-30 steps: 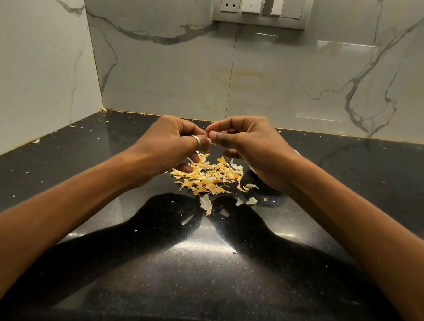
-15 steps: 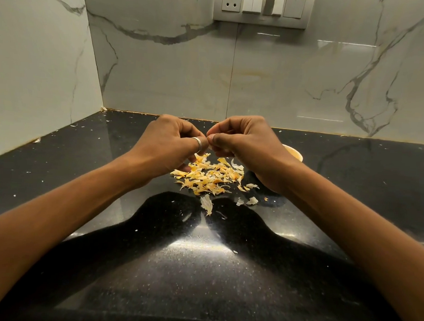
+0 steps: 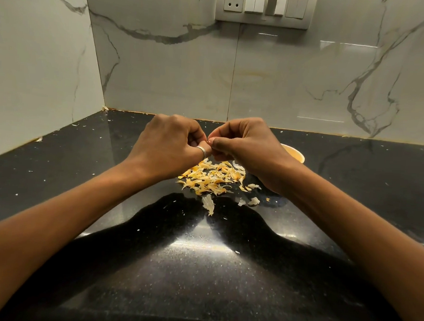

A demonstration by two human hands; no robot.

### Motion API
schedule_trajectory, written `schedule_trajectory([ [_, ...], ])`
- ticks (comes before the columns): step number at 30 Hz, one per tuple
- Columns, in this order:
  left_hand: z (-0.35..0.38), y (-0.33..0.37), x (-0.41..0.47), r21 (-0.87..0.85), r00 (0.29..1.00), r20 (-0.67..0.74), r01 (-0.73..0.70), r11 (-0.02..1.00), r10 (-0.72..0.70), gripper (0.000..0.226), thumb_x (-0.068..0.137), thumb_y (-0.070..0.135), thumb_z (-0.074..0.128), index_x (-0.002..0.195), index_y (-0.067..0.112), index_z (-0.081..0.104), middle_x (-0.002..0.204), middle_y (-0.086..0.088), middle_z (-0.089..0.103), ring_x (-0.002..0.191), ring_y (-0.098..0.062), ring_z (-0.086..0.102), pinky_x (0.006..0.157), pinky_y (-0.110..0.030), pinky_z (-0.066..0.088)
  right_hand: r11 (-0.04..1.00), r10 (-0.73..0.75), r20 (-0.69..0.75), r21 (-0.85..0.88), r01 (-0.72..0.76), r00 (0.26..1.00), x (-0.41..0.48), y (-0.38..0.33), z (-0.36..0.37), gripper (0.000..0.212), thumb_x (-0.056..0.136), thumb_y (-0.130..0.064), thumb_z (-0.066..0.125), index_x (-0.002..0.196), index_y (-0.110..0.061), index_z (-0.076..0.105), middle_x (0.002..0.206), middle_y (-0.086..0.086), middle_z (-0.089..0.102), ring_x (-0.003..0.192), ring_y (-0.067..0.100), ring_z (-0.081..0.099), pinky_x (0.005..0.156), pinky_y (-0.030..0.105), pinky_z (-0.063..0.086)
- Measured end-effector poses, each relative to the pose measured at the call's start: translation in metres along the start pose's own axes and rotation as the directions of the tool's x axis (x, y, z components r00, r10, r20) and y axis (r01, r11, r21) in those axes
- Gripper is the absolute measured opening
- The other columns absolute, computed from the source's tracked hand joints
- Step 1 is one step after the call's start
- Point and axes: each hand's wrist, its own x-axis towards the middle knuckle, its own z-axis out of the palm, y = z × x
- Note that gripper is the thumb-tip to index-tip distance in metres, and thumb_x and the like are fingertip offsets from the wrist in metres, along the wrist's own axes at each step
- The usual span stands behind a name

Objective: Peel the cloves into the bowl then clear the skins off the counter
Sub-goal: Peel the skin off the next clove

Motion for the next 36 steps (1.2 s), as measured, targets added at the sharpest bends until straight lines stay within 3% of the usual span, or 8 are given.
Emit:
schedule_trajectory([
  [7,-0.003,0.006,0.001,-0.062,0.997,0.026,0.068,0.996,-0.066,0.019,0.084,0.035,0.074,0.081,0.016,0.074,0.064,0.01,0.064,0.057,-0.008,0.062,0.057,-0.029,0.054,1.0,-0.014,0.028,-0.008,0.014,1.0,-0.001,-0.001,-0.001,0.008,0.094,-0.003,0.064,0.097,-0.002,0.072,0.093,0.02,0.073,0.088,0.032,0.073,0.082,0.041,0.062],
  [15,-0.006,0.008,0.002,-0.223,0.975,0.097,0.216,0.951,-0.199,0.013,0.085,0.029,0.072,0.076,0.019,0.071,0.065,-0.002,0.068,0.053,-0.015,0.067,0.057,-0.036,0.062,0.999,-0.032,0.031,-0.025,0.032,0.999,-0.001,-0.001,-0.002,0.01,0.095,-0.002,0.063,0.099,0.0,0.072,0.089,0.02,0.073,0.077,0.023,0.07,0.082,0.044,0.062],
  [19,-0.003,0.003,0.001,-0.008,0.998,0.039,0.05,0.999,-0.05,0.023,0.082,0.044,0.07,0.075,0.023,0.073,0.061,0.01,0.063,0.054,-0.005,0.059,0.054,-0.024,0.049,0.964,-0.121,0.022,-0.235,0.123,0.992,0.0,0.001,0.001,0.009,0.094,-0.008,0.066,0.097,-0.009,0.075,0.083,0.009,0.076,0.077,0.02,0.074,0.08,0.044,0.062],
  [22,-0.001,0.001,0.001,-0.006,0.999,0.023,0.028,1.0,-0.028,0.026,0.076,0.046,0.061,0.078,0.024,0.073,0.063,0.013,0.063,0.059,0.0,0.058,0.057,-0.022,0.047,0.97,-0.117,0.004,-0.215,0.115,0.993,0.0,0.002,-0.001,0.008,0.094,-0.009,0.067,0.097,-0.008,0.075,0.083,0.009,0.076,0.076,0.02,0.075,0.077,0.042,0.063],
  [29,-0.001,0.0,0.002,0.017,0.999,-0.007,-0.049,0.999,0.049,0.027,0.079,0.043,0.061,0.08,0.02,0.074,0.064,0.01,0.063,0.057,-0.001,0.059,0.057,-0.027,0.054,0.975,-0.11,-0.01,-0.197,0.106,0.994,0.001,0.002,0.001,0.01,0.094,-0.008,0.068,0.1,-0.004,0.074,0.085,0.012,0.075,0.077,0.022,0.075,0.077,0.042,0.063],
  [36,-0.002,-0.002,0.001,0.127,0.994,-0.006,-0.111,0.986,0.113,0.027,0.081,0.04,0.059,0.078,0.019,0.076,0.058,0.007,0.062,0.051,-0.008,0.057,0.054,-0.019,0.042,0.955,-0.149,-0.011,-0.26,0.141,0.989,-0.001,0.002,0.004,0.01,0.094,-0.01,0.069,0.1,-0.007,0.076,0.083,0.007,0.076,0.073,0.015,0.074,0.076,0.039,0.063],
])
